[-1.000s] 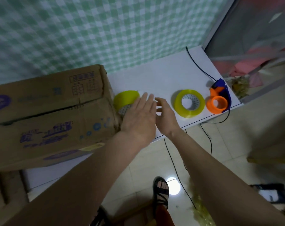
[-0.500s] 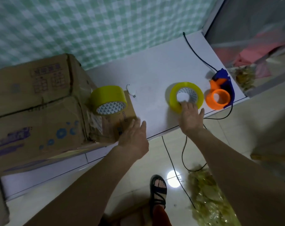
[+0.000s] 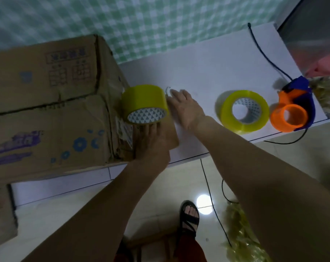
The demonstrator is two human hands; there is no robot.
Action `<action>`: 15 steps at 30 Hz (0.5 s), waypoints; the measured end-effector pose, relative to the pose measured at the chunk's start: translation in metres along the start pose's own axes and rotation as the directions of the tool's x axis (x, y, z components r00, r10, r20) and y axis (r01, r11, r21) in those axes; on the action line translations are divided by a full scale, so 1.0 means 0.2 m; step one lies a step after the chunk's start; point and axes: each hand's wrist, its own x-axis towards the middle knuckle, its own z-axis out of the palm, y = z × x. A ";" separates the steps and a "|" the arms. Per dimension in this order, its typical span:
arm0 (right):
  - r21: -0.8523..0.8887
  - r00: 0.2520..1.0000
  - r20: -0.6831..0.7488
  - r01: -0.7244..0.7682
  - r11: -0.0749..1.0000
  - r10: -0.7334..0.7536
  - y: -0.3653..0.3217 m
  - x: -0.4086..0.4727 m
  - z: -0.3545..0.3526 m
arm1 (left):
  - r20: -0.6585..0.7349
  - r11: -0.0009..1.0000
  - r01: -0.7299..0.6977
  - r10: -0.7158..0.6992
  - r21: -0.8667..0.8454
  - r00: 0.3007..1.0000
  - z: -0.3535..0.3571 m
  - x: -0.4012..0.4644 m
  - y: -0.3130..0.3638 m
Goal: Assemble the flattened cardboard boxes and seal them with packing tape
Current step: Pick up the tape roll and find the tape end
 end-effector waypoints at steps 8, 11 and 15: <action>-0.085 1.000 0.003 0.021 0.996 -0.021 0.01 0.11 -0.07 | 0.038 0.744 0.104 -0.106 -0.659 0.994 -0.05 -0.08 0.03; -0.115 0.997 0.006 -0.076 0.990 0.077 0.03 -0.03 -0.08 | 0.079 0.459 0.161 -0.192 -0.874 0.978 -0.08 -0.14 0.05; 0.406 0.941 -0.052 -0.285 0.868 0.334 0.03 -0.22 -0.10 | 0.196 -0.239 0.110 -0.374 -0.965 0.906 -0.17 -0.23 0.14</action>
